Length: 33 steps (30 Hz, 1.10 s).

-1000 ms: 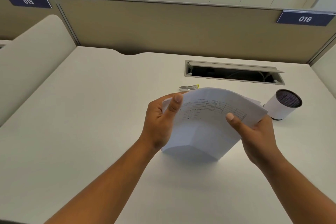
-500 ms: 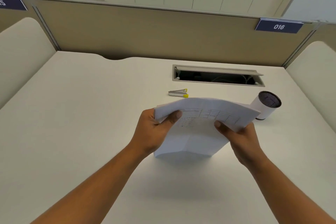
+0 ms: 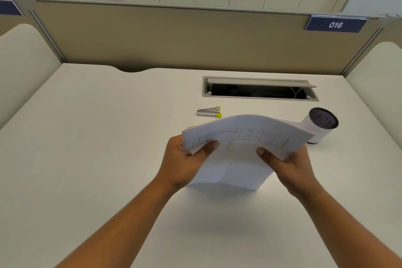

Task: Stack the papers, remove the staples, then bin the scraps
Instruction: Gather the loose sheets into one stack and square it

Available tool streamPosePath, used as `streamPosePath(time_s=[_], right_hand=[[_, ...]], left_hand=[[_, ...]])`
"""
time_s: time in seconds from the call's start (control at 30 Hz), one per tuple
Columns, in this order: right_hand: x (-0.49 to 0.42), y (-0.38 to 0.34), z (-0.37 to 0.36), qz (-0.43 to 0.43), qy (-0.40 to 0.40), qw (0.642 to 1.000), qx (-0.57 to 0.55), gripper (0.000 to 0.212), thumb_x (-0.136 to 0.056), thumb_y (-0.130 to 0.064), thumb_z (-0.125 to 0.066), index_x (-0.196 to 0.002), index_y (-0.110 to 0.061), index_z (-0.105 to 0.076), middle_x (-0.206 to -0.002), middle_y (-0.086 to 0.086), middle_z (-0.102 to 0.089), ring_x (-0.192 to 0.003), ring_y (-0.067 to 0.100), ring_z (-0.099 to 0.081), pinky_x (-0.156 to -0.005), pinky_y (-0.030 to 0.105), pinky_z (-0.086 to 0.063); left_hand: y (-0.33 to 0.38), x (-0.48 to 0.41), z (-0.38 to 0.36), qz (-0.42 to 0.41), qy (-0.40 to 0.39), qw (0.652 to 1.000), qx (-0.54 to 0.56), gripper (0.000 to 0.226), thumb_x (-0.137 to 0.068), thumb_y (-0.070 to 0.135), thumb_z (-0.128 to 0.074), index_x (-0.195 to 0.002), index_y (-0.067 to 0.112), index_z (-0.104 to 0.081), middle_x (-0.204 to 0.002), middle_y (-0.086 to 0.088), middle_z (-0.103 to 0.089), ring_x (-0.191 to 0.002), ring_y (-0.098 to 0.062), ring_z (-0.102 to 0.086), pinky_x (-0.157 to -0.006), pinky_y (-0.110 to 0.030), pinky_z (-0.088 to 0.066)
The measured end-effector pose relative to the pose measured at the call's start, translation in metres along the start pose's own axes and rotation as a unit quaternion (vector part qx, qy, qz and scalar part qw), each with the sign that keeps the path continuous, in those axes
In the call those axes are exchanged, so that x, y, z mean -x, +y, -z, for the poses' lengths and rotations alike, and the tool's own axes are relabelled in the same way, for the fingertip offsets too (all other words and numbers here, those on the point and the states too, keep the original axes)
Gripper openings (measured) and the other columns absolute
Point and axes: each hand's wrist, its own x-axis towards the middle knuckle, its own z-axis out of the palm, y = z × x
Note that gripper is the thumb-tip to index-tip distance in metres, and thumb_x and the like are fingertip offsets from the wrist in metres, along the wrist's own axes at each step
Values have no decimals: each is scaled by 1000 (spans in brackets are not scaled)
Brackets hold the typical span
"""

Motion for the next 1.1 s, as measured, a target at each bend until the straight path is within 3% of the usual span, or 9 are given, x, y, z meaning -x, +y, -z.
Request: streamPosePath(time_s=[0.17,0.3,0.43,0.6,0.73,0.9,1.0,1.1], right_hand=[[8,34,-3,-71,10,997,-8,39,-84,-4,-72,-95,-41,-72,-101,-17,-75,-94,8,-71,-71,22,-57],[20,51,-8,-111,-4,994,24,33,-85,-6,-71,-96,-36,-65,-92,-30,-72,-88,-3,-69,-67,11,-53],[18,48,-7,-97,18,993,64,33,-85,-8,-70,-91,-40,-62,-85,-38,-68,-83,-11,-65,-63,7,-51],[7,26,-3,-46,30,998,33,53,-79,3,-72,-97,-45,-60,-87,-42,-65,-87,-14,-63,-64,4,-50],[8,22,-2,-41,35,999,12,76,-78,5,-71,-89,-69,-60,-91,-39,-66,-92,-10,-64,-65,7,-52],[14,25,-3,-40,41,998,19,70,-79,0,-72,-91,-69,-61,-94,-37,-67,-91,-8,-65,-66,7,-52],[13,17,-1,-13,41,999,22,59,-74,-17,-74,-93,-70,-58,-94,-39,-66,-92,-9,-63,-67,6,-52],[16,24,-1,-12,23,999,22,58,-77,-13,-78,-96,-65,-60,-96,-30,-68,-93,-2,-66,-67,13,-55]], left_hand=[[-24,1,-2,61,23,998,-19,26,-83,21,-77,-90,46,-75,-95,5,-77,-92,-22,-71,-76,-47,-62],[-37,8,-8,82,27,996,-12,37,-84,13,-74,-102,45,-68,-102,8,-72,-99,-25,-68,-74,-32,-63],[-37,12,-12,52,39,998,-6,51,-83,9,-74,-97,58,-68,-96,26,-72,-98,-11,-68,-73,-25,-61],[-19,11,-14,-2,33,999,-18,40,-77,23,-78,-96,57,-68,-90,34,-69,-96,3,-67,-67,-13,-56],[-15,11,-10,-27,1,999,-23,52,-78,20,-72,-101,65,-63,-94,33,-69,-99,2,-65,-70,-14,-57],[-17,6,-9,-19,14,1000,-2,38,-83,19,-70,-102,51,-72,-101,11,-74,-100,-10,-69,-79,-21,-57],[-13,5,-8,-40,14,999,8,46,-83,14,-71,-106,54,-69,-98,24,-73,-100,-5,-68,-78,-20,-57],[-18,7,-9,-25,5,1000,6,46,-84,17,-72,-104,58,-67,-97,28,-72,-101,-3,-67,-76,-16,-56]])
